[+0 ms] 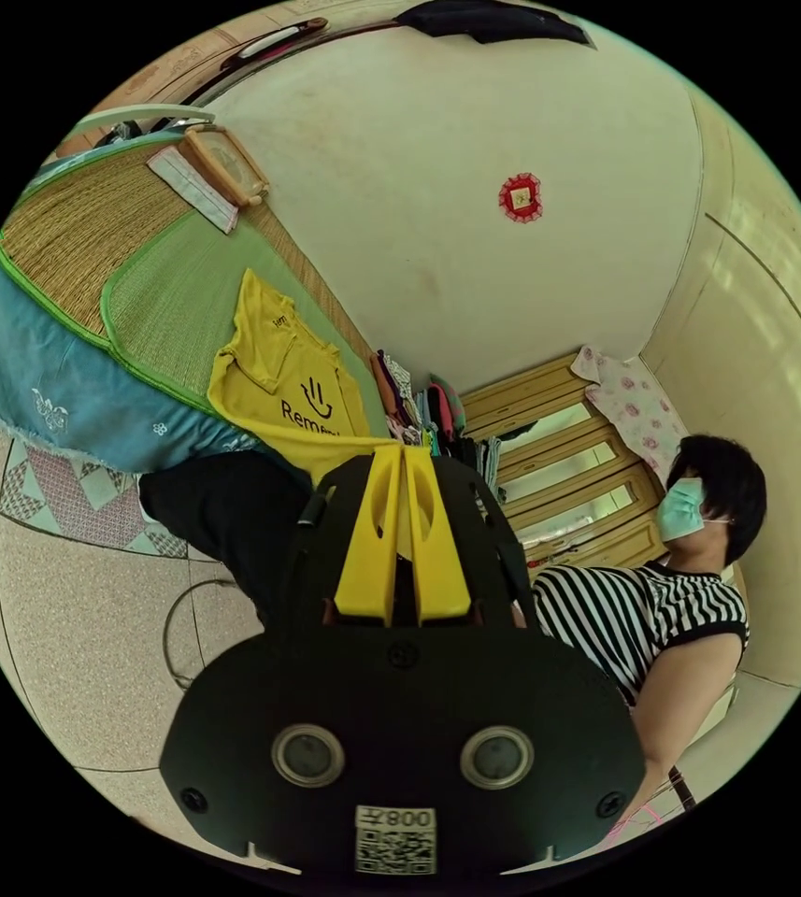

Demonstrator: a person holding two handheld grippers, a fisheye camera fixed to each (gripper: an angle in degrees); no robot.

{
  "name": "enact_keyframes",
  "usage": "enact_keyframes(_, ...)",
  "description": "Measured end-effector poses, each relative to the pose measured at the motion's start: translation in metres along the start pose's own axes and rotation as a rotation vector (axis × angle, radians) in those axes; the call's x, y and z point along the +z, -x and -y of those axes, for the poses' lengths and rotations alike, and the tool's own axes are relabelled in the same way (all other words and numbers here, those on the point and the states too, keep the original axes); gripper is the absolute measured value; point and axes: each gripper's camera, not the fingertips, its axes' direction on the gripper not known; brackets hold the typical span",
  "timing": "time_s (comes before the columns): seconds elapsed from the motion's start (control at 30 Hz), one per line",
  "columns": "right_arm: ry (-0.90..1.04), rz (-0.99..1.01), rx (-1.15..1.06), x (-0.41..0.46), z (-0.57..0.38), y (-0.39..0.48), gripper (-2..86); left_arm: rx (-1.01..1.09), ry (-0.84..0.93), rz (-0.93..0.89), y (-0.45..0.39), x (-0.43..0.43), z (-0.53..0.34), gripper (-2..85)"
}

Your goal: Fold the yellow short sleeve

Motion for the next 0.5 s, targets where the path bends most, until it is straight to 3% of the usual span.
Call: enact_keyframes(0.5,-0.012,0.001,-0.035,-0.013,0.027,-0.016,0.6,0.040,-0.036,-0.049,0.022,0.006,0.055,0.3)
